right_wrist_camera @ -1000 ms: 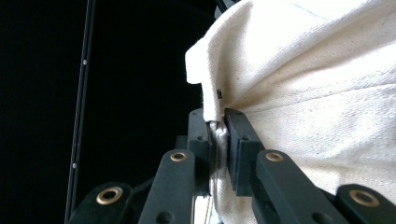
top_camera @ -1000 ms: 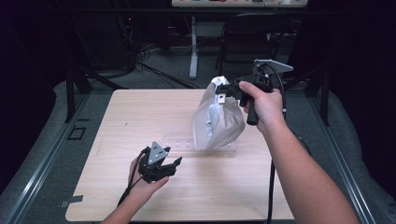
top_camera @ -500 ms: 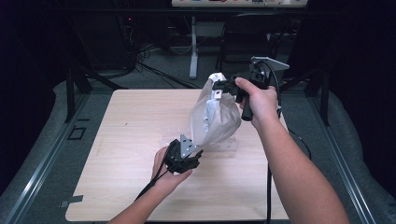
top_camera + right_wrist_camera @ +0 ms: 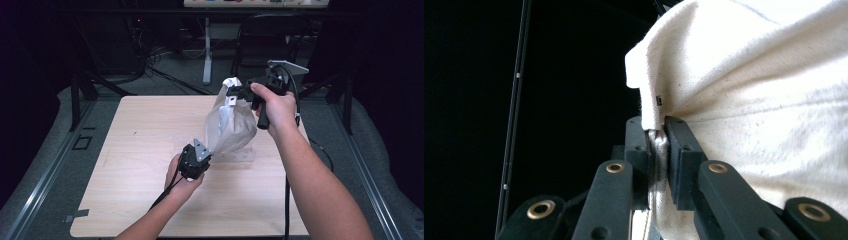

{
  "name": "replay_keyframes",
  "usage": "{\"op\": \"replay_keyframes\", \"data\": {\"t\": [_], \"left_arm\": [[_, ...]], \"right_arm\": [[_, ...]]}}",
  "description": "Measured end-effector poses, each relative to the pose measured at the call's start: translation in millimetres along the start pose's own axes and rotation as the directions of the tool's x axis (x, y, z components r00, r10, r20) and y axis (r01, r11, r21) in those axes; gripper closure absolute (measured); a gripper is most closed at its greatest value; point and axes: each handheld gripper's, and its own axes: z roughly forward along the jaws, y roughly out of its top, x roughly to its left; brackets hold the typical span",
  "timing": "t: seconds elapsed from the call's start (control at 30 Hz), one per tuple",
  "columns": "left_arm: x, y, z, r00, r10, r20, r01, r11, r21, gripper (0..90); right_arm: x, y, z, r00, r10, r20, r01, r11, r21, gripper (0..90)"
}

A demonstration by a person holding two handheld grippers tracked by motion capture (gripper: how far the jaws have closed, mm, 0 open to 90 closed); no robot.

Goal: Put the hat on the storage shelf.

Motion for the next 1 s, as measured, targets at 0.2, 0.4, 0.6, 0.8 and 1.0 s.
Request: {"op": "replay_keyframes", "data": {"t": [0.2, 0.4, 0.6, 0.8, 1.0], "left_arm": [[6.6, -0.4, 1.9, 0.999, -0.004, 0.044, 0.004, 1.0, 0.0, 79.2], [10.5, -3.5, 3.6, 0.9931, -0.055, 0.104, 0.057, 0.9982, -0.019, 80.9], [9.3, -8.5, 9.2, 0.9896, -0.082, 0.118, 0.084, 0.9964, -0.011, 82.0], [12.7, -14.2, 15.3, 0.9799, -0.132, 0.149, 0.137, 0.9904, -0.021, 82.4], [14.2, -15.0, 16.1, 0.9785, -0.142, 0.149, 0.147, 0.989, -0.019, 83.6]], "right_arm": [[2.2, -0.4, 4.3, 1.0, -0.009, 0.002, 0.009, 1.0, 0.007, 81.5], [1.6, -0.9, 11.8, 0.9998, -0.02, -0.002, 0.02, 1.0, 0.017, 81.5], [-2.2, -0.9, 22.0, 0.9994, -0.032, 0.014, 0.032, 0.999, 0.039, 81.6], [-9.5, -0.4, 29.4, 0.9996, -0.02, 0.02, 0.019, 0.999, 0.044, 81.5], [-14.3, 0.2, 34.5, 0.9996, -0.014, 0.023, 0.013, 0.999, 0.052, 81.5]]}}
